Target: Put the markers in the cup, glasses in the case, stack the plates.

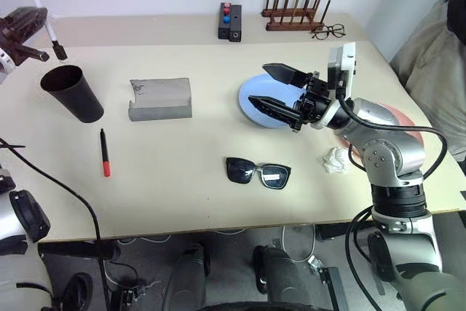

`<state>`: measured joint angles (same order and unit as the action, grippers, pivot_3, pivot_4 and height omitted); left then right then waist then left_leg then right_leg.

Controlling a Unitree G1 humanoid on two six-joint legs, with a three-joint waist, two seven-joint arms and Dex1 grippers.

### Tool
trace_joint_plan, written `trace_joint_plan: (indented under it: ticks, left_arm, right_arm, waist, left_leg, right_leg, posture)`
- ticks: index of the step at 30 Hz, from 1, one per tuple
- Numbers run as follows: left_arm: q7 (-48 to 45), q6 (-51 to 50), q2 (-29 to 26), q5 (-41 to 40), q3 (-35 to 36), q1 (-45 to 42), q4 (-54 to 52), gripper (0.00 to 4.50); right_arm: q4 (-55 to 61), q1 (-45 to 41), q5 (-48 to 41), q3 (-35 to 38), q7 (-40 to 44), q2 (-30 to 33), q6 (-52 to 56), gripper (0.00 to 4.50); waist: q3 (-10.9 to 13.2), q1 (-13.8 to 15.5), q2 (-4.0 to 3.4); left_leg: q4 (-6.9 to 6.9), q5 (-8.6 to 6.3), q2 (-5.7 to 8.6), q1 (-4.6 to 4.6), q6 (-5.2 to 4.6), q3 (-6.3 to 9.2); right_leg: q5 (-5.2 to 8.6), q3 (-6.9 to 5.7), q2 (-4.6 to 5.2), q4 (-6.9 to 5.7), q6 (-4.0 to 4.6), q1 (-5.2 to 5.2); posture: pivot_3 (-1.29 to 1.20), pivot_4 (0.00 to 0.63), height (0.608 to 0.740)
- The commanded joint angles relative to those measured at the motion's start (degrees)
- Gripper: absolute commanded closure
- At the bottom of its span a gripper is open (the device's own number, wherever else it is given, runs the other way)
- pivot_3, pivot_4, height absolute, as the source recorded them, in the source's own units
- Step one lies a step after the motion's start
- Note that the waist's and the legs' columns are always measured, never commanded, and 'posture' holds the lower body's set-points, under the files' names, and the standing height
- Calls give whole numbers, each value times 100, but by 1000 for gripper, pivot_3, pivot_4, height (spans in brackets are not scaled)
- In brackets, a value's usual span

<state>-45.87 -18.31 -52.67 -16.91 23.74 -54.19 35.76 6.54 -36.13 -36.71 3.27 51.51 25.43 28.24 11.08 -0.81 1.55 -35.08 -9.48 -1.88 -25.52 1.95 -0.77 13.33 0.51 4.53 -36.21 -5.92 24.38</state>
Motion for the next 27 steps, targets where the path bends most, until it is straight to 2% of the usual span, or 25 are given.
trace_joint_plan:
  ticks: [1,5,14,16,17,24,27]
  left_arm:
    - [292,637,-119,121,28,-314,645,4435]
    - [415,1179,-56,121,52,-315,1269,4435]
    - [338,1936,294,75,24,7,1791,4435]
    - [365,1954,329,113,-23,11,1848,3694]
    - [397,1963,324,132,-34,3,1913,3487]
    - [312,1846,345,25,-10,-63,1958,24]
    - [313,1525,348,12,-80,-125,1678,24]
  right_arm:
    - [226,-36,-57,113,-50,18,-66,0]
    - [339,73,-64,140,-95,93,-28,0]
    - [388,42,-115,141,-146,137,92,0]
    - [369,11,-120,151,-144,144,117,0]
    - [360,10,-120,154,-138,150,126,0]
    - [357,20,-113,147,-132,182,159,0]
    - [357,13,-106,147,-143,180,163,0]
  waist:
    - [0,0,0]
    - [0,6,0]
    - [-1,16,1]
    - [-1,15,1]
    - [-1,15,1]
    - [-1,18,1]
    - [-1,19,1]
  left_leg:
    - [0,0,0,0,0,-1]
    - [0,0,0,-1,0,-3]
    - [-2,0,0,-1,0,-5]
    - [-2,0,0,-2,0,-5]
    - [-2,0,0,-2,0,-5]
    - [-2,0,0,-2,0,-5]
    - [-3,0,0,-2,0,-5]
  right_leg:
    - [0,1,0,0,-1,0]
    - [-2,1,0,1,-4,0]
    - [-2,1,2,1,-4,0]
    - [-2,1,2,1,-4,0]
    - [-2,1,2,1,-4,0]
    - [-3,1,2,2,-5,0]
    - [-3,1,2,2,-5,0]
  posture:
    - [0,150,740]
    - [0,150,740]
    - [0,150,740]
    - [0,150,740]
    - [0,150,740]
    - [0,150,740]
    - [0,150,740]
